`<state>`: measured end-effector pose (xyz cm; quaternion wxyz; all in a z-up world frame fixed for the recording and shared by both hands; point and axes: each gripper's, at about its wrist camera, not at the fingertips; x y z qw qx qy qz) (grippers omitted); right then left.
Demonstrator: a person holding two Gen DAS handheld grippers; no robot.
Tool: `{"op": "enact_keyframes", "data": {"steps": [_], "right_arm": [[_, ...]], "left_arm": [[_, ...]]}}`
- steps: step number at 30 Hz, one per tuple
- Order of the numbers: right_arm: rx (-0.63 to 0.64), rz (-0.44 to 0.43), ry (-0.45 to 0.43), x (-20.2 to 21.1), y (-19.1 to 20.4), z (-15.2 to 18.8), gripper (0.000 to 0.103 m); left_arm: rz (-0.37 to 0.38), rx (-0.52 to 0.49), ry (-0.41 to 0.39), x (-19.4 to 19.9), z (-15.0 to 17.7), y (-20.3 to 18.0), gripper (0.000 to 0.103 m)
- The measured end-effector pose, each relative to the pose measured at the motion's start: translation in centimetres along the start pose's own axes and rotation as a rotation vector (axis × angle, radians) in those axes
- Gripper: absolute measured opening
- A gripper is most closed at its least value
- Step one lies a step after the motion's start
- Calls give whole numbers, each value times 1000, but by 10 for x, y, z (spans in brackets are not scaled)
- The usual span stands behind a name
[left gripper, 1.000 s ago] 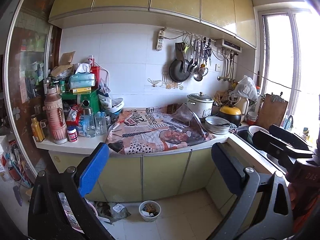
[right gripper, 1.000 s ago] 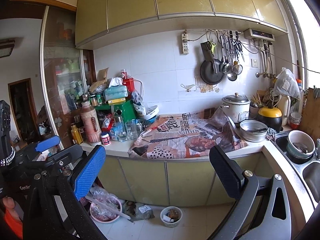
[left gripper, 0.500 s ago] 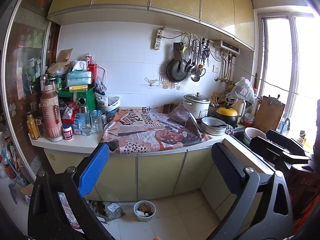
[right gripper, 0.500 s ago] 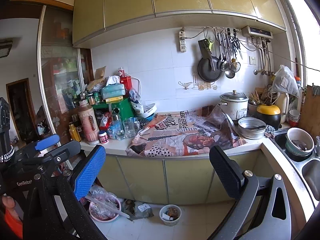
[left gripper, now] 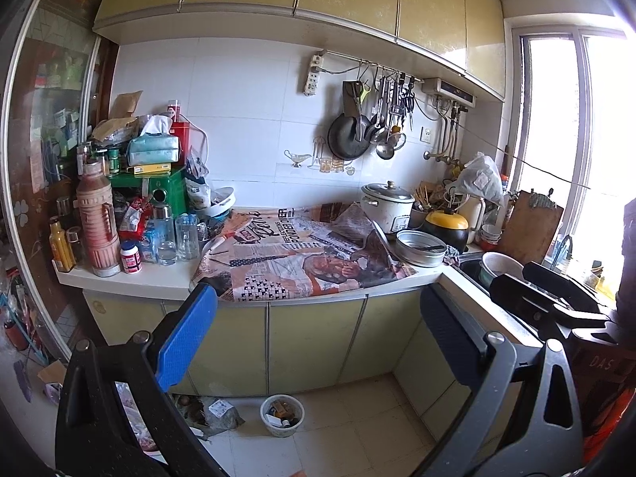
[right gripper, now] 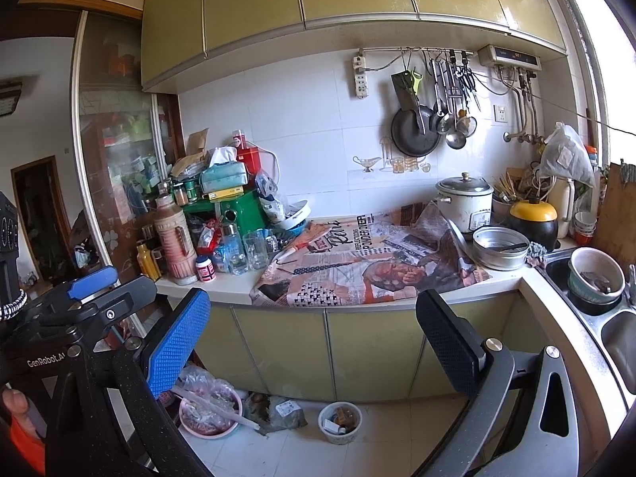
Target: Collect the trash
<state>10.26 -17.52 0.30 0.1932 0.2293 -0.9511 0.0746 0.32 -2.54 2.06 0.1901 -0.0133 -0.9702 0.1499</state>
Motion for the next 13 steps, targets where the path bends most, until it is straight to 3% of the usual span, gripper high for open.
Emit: {"op": "enact_keyframes", "data": {"steps": [13], "right_arm": [[-18,-13,28,-14,-2,2,103]], "left_arm": [[-30,6,23,-13,5,3,103]]}}
Point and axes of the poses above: each gripper's, at about its wrist camera, not at the fingertips, and x roughly against the way its jaws point, y to its left, z to its underside, and after that the axes turned 10 degrees about x, right-handed
